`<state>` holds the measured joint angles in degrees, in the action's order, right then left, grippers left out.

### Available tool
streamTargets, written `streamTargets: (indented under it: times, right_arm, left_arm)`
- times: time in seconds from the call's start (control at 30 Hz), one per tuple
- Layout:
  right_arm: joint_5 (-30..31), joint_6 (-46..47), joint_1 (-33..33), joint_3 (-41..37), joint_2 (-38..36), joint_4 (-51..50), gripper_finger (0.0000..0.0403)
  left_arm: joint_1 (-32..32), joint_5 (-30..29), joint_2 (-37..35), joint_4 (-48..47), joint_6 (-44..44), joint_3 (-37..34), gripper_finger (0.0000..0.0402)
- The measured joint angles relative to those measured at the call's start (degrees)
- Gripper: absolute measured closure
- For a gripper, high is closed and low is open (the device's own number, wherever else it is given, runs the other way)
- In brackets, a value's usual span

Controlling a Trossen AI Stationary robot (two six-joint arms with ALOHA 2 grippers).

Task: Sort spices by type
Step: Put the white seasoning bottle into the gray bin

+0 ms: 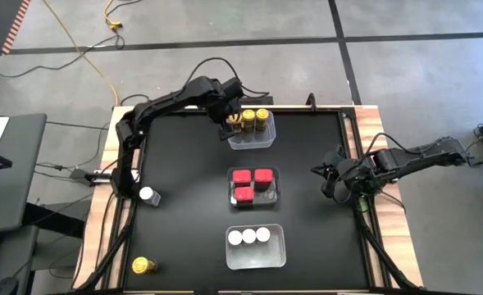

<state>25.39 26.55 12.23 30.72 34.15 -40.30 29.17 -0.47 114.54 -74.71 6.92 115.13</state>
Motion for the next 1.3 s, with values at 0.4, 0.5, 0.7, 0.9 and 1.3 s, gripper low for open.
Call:
streamTargets:
  times: [0.4, 0.5, 0.7, 0.9, 1.3]
  right_arm:
    - [0.0, 0.0, 0.2, 0.0, 0.0, 0.0, 0.0378]
    - [0.0, 0.0, 0.6, 0.0, 0.0, 0.0, 0.0378]
    - [0.0, 0.0, 1.3, 0.0, 0.0, 0.0, 0.0378]
    - [0.0, 0.0, 1.2, 0.0, 0.0, 0.0, 0.0378]
    - [0.0, 3.6, 1.2, 0.0, 0.0, 0.0, 0.0378]
  left_arm:
    - [-2.0, -2.3, -14.0, 7.6, -9.3, -15.0, 0.0099]
    - [-3.0, -3.1, -20.9, 13.1, -15.8, -25.0, 0.0099]
    - [-6.2, -3.9, -34.4, 22.3, -33.6, -41.4, 0.0099]
    - [-12.0, -7.6, -45.1, 23.1, -48.5, -51.2, 0.0099]
    - [-25.1, -16.3, -52.6, 7.2, -64.1, -54.8, 0.0099]
